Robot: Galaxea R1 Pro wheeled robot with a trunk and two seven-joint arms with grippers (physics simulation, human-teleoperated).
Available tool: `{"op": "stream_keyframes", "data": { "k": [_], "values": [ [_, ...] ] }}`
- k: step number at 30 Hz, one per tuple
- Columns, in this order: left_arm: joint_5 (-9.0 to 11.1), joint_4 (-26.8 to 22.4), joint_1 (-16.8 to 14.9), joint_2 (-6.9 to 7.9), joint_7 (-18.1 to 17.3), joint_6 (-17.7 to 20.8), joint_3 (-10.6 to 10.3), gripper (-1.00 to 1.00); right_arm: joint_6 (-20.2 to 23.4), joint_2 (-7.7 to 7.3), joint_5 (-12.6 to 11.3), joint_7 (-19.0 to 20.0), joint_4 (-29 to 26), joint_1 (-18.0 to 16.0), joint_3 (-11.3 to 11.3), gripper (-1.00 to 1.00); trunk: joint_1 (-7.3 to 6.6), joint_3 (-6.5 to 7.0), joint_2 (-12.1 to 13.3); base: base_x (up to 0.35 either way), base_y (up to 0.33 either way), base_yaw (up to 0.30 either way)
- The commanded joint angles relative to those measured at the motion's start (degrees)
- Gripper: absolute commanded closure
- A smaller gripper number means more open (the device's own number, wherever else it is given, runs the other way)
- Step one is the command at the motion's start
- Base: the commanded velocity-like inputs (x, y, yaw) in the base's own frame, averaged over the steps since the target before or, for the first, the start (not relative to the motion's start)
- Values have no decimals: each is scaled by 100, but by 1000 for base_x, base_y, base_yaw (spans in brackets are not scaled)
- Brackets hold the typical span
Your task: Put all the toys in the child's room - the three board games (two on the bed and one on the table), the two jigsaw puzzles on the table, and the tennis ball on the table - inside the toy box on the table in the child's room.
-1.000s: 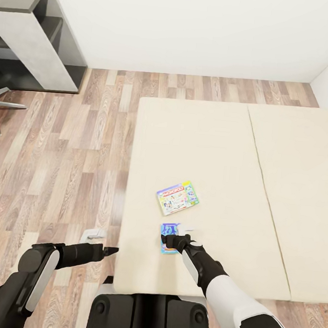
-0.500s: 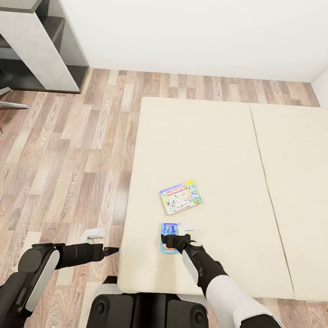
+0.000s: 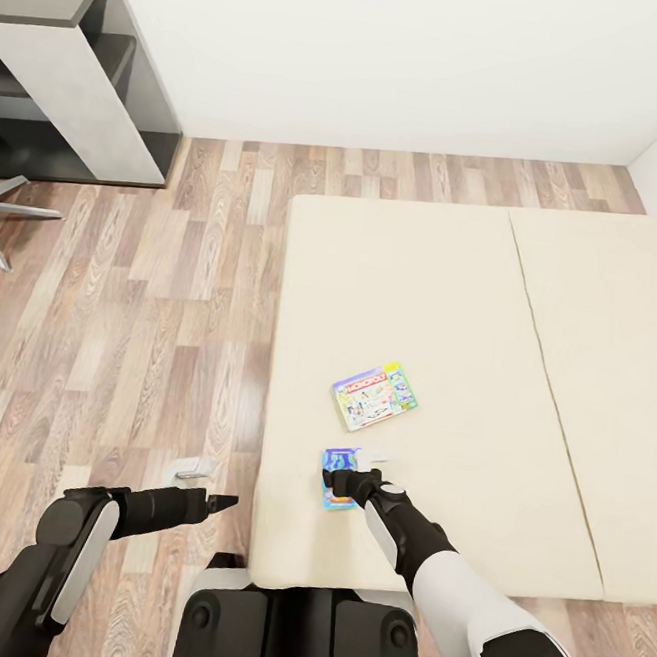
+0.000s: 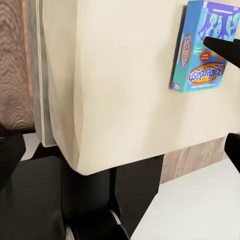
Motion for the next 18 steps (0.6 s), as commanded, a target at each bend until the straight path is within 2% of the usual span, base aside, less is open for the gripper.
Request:
{"op": "stream_keyframes", "data": {
  "k": [1,9,18],
  "values": [
    [25,-4,-1,0,-1,42,8,-100,25,0,-60,-5,-5,-3,19,-100,3,-6,-9,0,25,0],
    [25,-4,-1,0,-1,42,6,-100,25,0,-60,-5,-5,-3,19,-100,3,-6,-9,0,12,0],
    [26,-4,-1,0,-1,42,4,-100,25,0,-60,-5,-5,-3,19,-100,3,-6,-9,-18,93,0]
  ]
}}
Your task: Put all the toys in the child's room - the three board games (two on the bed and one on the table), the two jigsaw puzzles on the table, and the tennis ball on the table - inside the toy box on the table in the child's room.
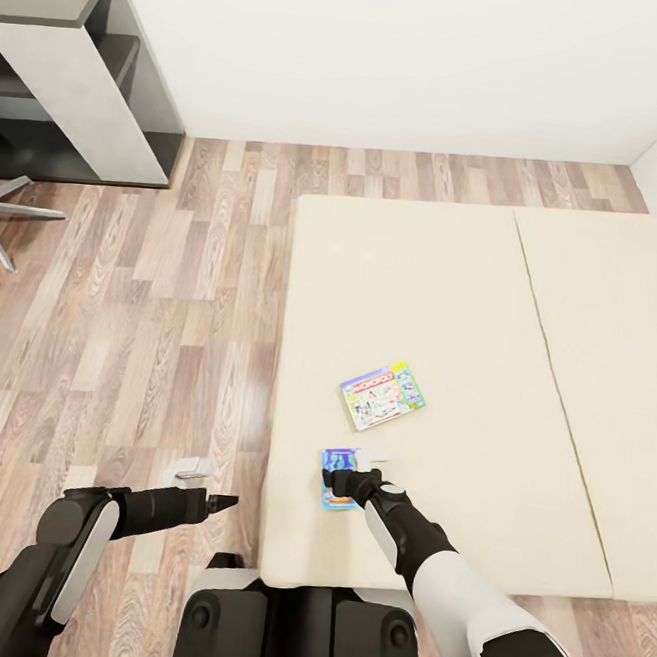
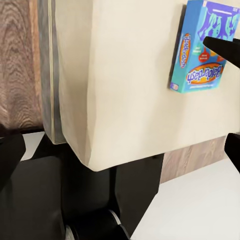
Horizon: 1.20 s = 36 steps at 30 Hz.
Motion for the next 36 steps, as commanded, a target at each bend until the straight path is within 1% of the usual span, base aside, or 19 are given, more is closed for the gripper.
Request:
{"op": "stream_keyframes", "data": {
  "k": [1,8,14,23,29,36],
  "values": [
    [25,-5,-1,0,-1,42,8,-100,25,0,-59,-6,-5,-3,19,-100,3,-6,-9,-4,22,0],
    [24,-5,-1,0,-1,43,8,-100,25,0,-59,-6,-5,-3,19,-100,3,-6,-9,-1,8,0],
    [24,-5,-1,0,-1,42,6,-100,25,0,-59,-6,-5,-3,24,-100,3,-6,-9,-18,106,0],
    [24,-5,-1,0,-1,42,11,-100,25,0,-59,-6,-5,-3,24,-100,3,-6,-9,-3,21,0],
    [24,-5,-1,0,-1,42,9,-100,25,0,-59,-6,-5,-3,23,-100,3,-6,-9,-22,119,0],
    [24,-5,-1,0,-1,42,5,-100,36,0,-63,-6,-5,-3,26,-100,3,-6,-9,-5,25,0]
  ]
}}
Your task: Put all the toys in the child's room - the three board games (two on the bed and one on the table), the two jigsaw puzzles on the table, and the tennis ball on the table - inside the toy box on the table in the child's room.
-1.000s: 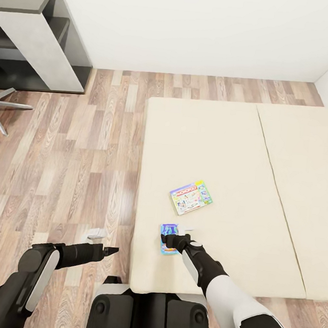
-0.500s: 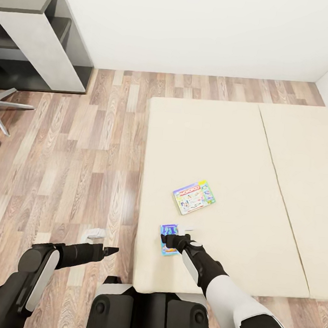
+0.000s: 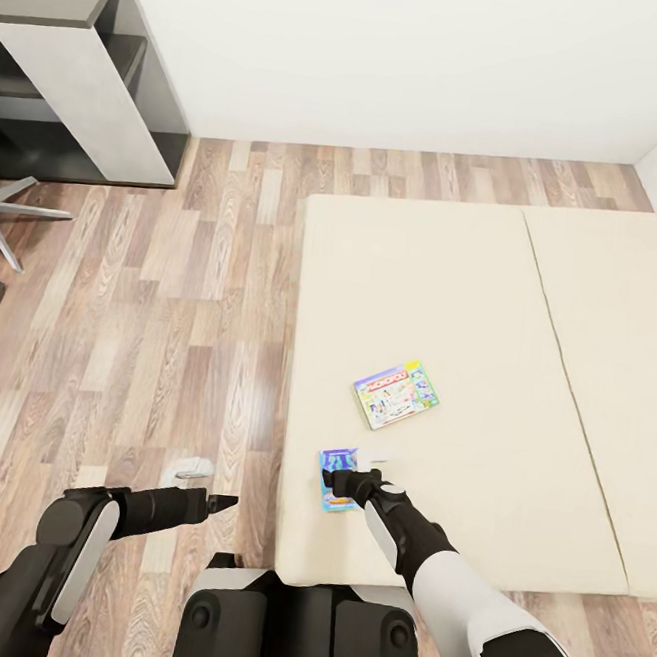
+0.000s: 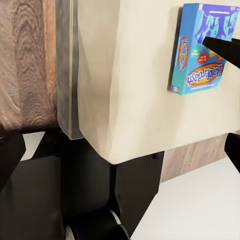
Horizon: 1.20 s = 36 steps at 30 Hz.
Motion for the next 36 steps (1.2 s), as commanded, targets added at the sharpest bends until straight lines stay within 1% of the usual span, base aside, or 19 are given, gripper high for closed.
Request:
{"op": "stream_keyframes", "data": {
  "k": [1,11,17,24,36],
  "values": [
    [26,-5,-1,0,-1,42,7,-100,34,0,-61,-5,-1,-3,19,-100,3,-6,-9,-1,4,0],
    [26,-5,-1,0,-1,43,6,-100,109,0,-63,-5,4,-3,20,-100,3,-6,-9,0,0,0],
    [26,-5,-1,0,-1,42,5,-100,270,0,-57,-5,4,-3,20,-100,3,-6,-9,0,0,0],
    [27,-5,-1,-4,-1,42,5,-100,312,0,-55,-5,4,-3,20,-100,3,-6,-9,0,0,0],
    [26,-5,-1,-71,-1,42,11,-100,320,0,-55,-5,4,-3,20,-100,3,-6,-9,0,22,0]
  ]
}}
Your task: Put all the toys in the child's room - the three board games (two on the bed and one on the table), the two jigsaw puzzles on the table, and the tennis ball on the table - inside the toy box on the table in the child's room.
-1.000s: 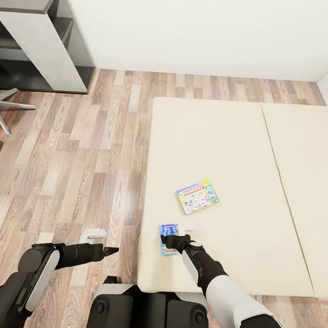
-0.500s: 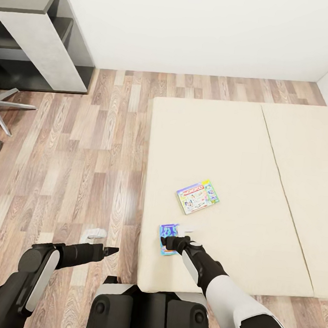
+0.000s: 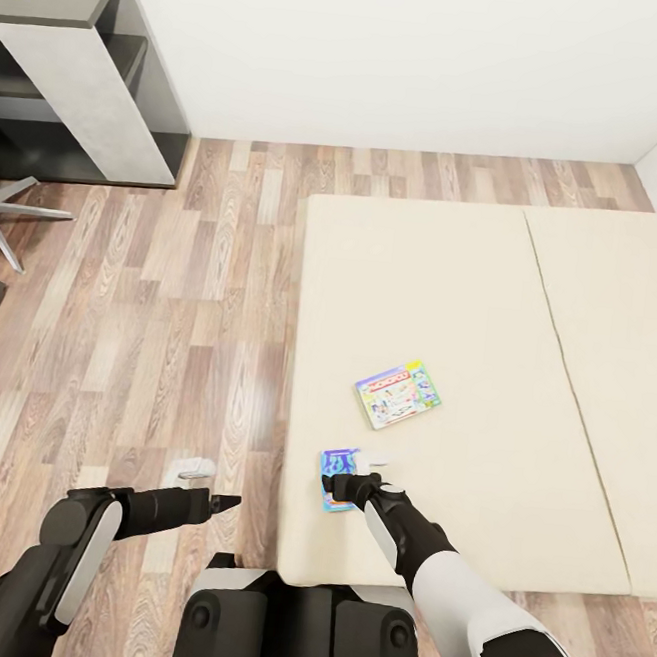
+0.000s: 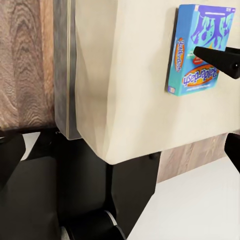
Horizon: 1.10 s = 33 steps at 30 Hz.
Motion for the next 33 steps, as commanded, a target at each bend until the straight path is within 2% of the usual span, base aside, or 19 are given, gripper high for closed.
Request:
{"op": "stream_keyframes", "data": {
  "k": [1,21,33],
  "values": [
    [25,-4,-1,-3,-1,41,9,-100,24,0,-58,-8,-4,-3,20,-100,3,-6,-9,0,54,0],
    [25,-2,-1,-7,-1,41,3,-100,3,0,-58,-8,-4,-3,20,-100,3,-6,-9,0,97,0],
    [25,-2,-1,-7,-1,41,2,-100,-10,0,-67,-8,-4,-3,20,-100,3,-6,-9,0,16,0]
  ]
}}
